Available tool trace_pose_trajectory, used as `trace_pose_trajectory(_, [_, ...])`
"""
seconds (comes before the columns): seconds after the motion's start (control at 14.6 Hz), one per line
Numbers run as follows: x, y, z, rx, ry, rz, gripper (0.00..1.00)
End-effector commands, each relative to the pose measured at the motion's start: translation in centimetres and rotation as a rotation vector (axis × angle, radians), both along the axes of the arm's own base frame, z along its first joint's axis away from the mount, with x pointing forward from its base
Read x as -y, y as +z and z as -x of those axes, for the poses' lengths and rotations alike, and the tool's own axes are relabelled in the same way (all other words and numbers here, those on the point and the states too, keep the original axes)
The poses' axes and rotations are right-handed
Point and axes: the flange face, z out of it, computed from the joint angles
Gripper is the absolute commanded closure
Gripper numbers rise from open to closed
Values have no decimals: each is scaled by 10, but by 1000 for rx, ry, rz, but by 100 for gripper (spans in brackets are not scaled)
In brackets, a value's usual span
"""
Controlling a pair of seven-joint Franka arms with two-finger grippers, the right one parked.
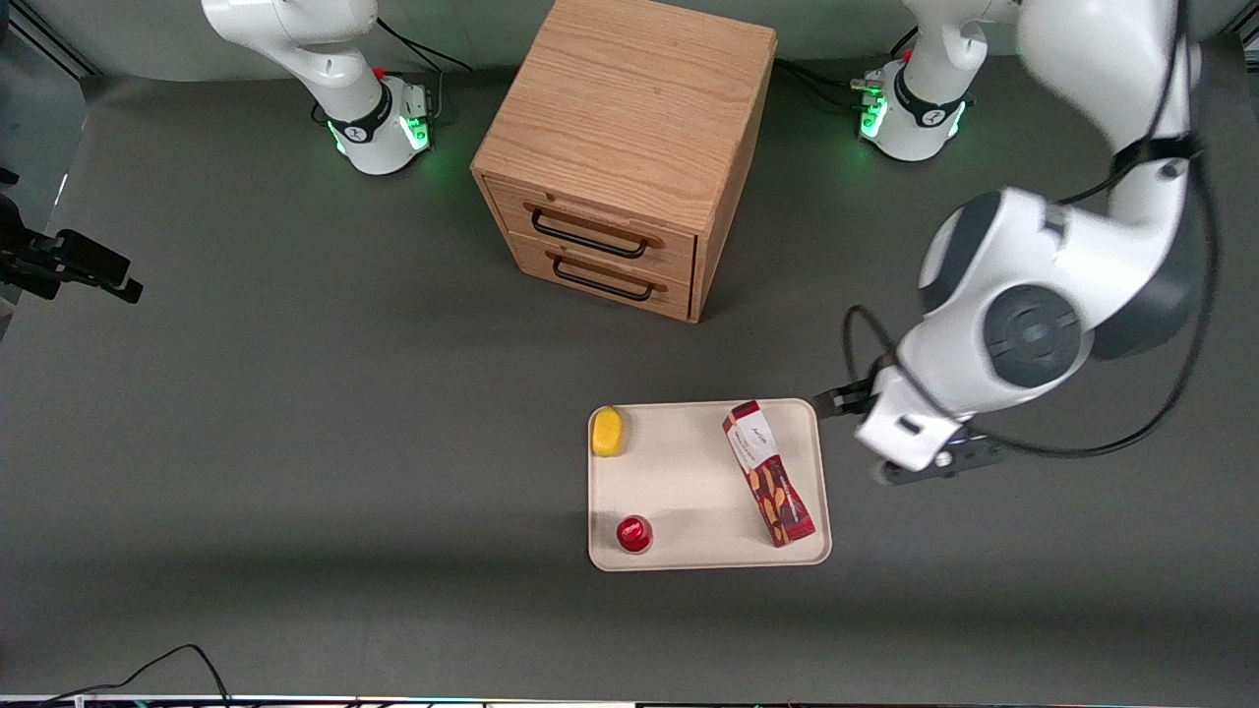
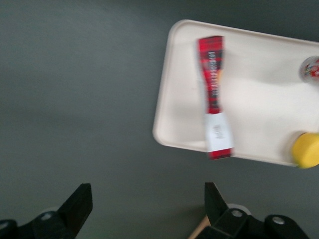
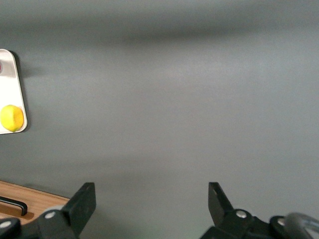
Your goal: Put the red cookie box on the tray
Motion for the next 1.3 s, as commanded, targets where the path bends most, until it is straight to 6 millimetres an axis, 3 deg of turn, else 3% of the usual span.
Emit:
trace_pose_trajectory(0.0, [-78,24,52,4,-138,-10,0])
trace_pose_trajectory(0.14, [-133,28,77,22,-198,-1,0])
trace_pose_trajectory(0.21, [-152,29,93,44,-230,8,0])
trace_pose_trajectory(0.34, [-177,37,121,83,-262,20,0])
trace_pose_trajectory(0.62, [-216,77,136,64,-229,22,0])
trace_pose_trajectory(0.96, [-225,105,132,91,-226,21,0])
trace_pose_trajectory(1.23, [-226,111,132,75,-219,21,0])
